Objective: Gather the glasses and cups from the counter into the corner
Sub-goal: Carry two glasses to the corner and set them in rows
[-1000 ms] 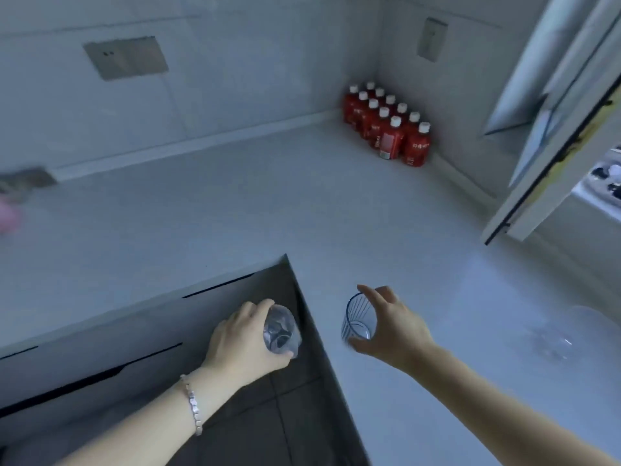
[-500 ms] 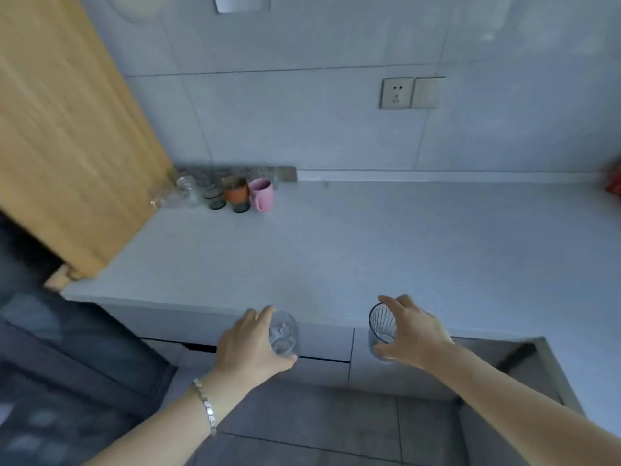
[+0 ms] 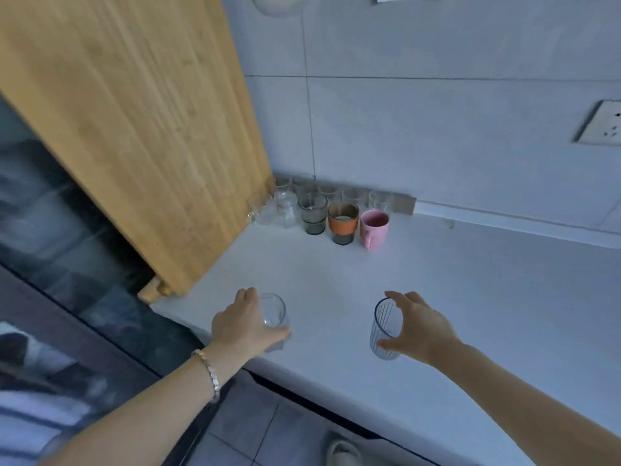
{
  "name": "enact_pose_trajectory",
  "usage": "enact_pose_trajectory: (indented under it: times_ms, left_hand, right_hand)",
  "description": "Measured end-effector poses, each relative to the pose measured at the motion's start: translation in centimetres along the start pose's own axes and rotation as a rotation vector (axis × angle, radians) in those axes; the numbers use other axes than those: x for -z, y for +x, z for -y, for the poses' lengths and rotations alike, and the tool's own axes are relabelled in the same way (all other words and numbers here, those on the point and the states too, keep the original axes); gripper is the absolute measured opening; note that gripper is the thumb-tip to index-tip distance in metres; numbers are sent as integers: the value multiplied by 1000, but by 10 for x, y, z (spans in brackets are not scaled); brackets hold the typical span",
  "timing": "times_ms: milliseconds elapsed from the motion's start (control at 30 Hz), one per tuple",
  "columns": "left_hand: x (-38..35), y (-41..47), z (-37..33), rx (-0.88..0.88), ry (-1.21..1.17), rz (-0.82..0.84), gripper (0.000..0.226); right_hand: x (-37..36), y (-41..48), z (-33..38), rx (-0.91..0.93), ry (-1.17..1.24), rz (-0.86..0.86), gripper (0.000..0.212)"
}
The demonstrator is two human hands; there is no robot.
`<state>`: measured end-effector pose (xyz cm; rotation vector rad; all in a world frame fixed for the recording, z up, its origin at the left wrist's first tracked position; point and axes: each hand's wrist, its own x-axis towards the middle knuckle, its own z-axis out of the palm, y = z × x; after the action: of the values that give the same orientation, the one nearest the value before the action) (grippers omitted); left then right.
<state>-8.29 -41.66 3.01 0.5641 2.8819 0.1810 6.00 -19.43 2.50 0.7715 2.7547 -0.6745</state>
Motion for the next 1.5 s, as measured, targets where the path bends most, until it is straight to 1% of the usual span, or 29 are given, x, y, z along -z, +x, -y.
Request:
enact_pose_trajectory:
  times_ms: [133, 267, 433, 533, 667, 800, 933, 1033, 1067, 1133, 1200, 1233, 1333, 1500]
  left_hand:
    - [8, 82, 23, 101, 11, -2, 75]
    - [16, 159, 47, 193, -46, -19, 83]
    - [14, 237, 67, 260, -45, 47, 74]
    - [9, 284, 70, 256, -50, 76, 72]
    - [3, 336, 71, 202, -59, 101, 71]
    - [0, 355, 80, 95, -10, 119, 75]
    - [-7, 355, 98, -8, 57, 173, 90]
    - [-7, 357, 113, -16, 84, 263, 104]
    - [-6, 360, 118, -38, 65, 262, 103]
    - [-3, 368, 126, -163, -52, 247, 96]
    - [1, 375, 130, -296, -187, 300, 90]
    - [3, 378, 131, -327, -228, 328, 86]
    - [2, 385, 132, -339, -307, 344, 78]
    - [-1, 394, 129, -317, -374, 319, 76]
  right_hand:
    - [12, 81, 31, 48, 17, 35, 90]
    - [20, 154, 66, 97, 15, 61, 92]
    - [13, 207, 99, 95, 43, 84, 93]
    - [6, 231, 114, 62, 54, 76, 92]
    - [-2, 250, 133, -27, 54, 15, 90]
    - [-4, 265, 151, -110, 67, -14, 90]
    - [-9, 277, 167, -160, 78, -38, 90]
    - [-13, 282, 173, -177, 100, -33, 91]
    - [-15, 283, 175, -175, 101, -27, 91]
    - [-16, 285, 177, -169, 92, -19, 91]
    - [-17, 287, 179, -163, 83, -27, 90]
    - [-17, 288, 180, -161, 79, -33, 90]
    - [-19, 289, 183, -166, 79, -31, 89]
    - [-26, 295, 198, -135, 79, -48, 90]
